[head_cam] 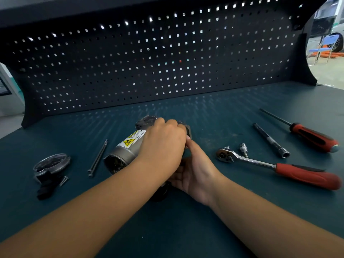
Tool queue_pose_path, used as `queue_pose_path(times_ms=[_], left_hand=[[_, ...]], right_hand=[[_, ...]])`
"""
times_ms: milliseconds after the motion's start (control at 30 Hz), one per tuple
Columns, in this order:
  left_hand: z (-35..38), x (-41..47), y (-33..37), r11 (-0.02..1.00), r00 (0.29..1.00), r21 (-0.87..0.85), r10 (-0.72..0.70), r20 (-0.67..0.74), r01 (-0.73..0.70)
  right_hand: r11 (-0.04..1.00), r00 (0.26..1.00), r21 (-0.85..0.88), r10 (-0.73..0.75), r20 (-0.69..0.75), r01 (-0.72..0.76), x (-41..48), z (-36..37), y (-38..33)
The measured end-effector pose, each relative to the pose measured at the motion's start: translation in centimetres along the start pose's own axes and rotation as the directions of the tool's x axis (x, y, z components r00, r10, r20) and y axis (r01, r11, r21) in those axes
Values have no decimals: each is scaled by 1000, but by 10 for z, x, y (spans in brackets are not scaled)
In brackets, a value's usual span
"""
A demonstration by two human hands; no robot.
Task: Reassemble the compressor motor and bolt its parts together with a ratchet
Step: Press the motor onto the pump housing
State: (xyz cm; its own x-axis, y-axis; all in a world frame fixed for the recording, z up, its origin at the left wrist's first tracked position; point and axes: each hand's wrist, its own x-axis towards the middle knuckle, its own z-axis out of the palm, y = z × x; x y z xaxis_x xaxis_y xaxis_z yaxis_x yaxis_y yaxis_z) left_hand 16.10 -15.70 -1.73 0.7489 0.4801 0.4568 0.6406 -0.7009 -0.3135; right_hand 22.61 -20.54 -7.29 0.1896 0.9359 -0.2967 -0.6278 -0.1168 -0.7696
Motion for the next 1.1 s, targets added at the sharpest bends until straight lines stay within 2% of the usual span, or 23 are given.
queue_pose_path(times_ms=[300, 600, 767, 900, 1100], left_hand=[[1, 4, -3, 1000, 999, -1, 31, 33, -31], [-7, -4, 5, 984, 997, 159, 72, 31, -77], [-7, -6, 3, 991, 998, 133, 36, -41, -30], [-6, -4, 4, 991, 996, 97, 91, -11, -89], [-5, -6, 7, 982, 995, 161, 95, 31, -99]], right_hand=[[1000, 1000, 0, -2, 1, 2, -1, 1, 0], [1000, 1000, 20, -4, 24, 4, -3, 0, -1], [1000, 1000, 7, 2, 19, -2, -2, 0, -1], [1000, 1000, 10, 1, 28, -1, -3, -1, -2], [1000, 1000, 28, 0, 19, -1, -4, 0, -3]])
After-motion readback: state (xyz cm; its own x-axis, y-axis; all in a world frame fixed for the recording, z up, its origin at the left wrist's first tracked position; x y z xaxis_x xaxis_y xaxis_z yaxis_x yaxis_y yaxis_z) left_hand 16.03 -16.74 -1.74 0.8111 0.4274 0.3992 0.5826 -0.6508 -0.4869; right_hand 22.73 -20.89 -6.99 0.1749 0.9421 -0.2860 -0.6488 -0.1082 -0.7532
